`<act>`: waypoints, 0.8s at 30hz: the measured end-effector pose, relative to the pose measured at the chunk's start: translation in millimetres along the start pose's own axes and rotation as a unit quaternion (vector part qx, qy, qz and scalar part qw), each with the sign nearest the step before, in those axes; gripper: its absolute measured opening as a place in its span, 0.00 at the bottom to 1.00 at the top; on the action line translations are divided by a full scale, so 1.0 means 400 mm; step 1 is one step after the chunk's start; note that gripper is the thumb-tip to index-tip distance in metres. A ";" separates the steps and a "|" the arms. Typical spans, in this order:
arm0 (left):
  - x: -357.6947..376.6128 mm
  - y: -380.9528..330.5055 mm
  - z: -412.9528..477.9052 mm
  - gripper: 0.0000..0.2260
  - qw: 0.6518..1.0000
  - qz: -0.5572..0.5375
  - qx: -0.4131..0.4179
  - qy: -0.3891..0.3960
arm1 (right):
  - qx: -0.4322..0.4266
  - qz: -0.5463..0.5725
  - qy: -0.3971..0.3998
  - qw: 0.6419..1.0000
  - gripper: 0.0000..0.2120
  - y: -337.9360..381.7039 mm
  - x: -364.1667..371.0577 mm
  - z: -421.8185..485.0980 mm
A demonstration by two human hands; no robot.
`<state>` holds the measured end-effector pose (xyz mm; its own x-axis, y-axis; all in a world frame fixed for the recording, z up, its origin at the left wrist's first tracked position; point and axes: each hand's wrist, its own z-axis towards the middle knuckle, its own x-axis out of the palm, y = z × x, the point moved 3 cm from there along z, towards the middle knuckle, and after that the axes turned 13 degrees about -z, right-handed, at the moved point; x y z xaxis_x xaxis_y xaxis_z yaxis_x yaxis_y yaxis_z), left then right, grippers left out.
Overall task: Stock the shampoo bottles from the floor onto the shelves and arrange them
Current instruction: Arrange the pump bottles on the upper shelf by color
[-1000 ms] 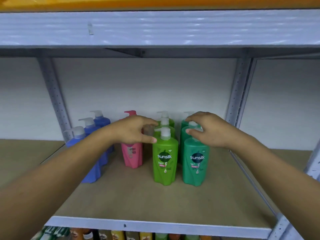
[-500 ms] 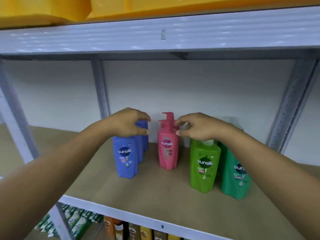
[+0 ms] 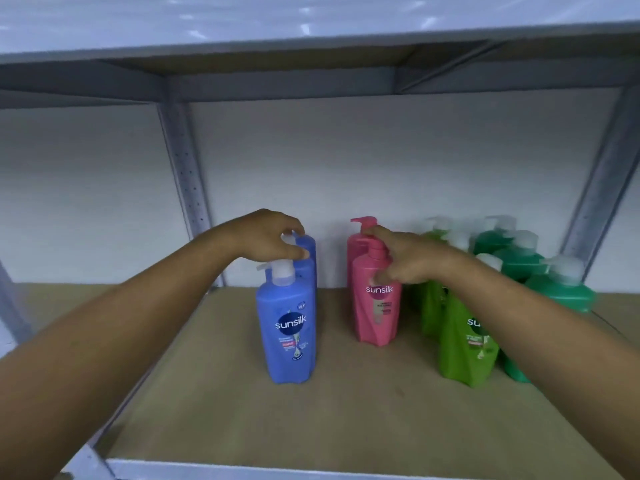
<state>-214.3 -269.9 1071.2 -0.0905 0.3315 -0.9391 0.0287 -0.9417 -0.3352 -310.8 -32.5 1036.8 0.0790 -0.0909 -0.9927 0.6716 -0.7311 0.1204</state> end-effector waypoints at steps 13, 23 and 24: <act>0.001 0.056 0.068 0.11 0.999 -0.030 0.040 -0.004 | 0.021 0.016 -0.077 0.997 0.41 -0.004 0.044 0.035; 0.002 0.071 0.072 0.11 0.997 -0.031 0.070 -0.011 | 0.009 0.031 -0.070 0.997 0.39 -0.003 0.041 0.053; 0.001 0.071 0.072 0.11 0.997 -0.033 0.072 -0.012 | 0.007 0.031 -0.069 0.997 0.39 -0.004 0.041 0.052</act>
<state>-242.4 -298.3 1063.3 -0.1111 0.3930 -0.9128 -0.1203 -0.9170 -0.3802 -326.1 -46.9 1020.3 0.0184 -0.2276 -0.9736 0.6586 -0.7299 0.1831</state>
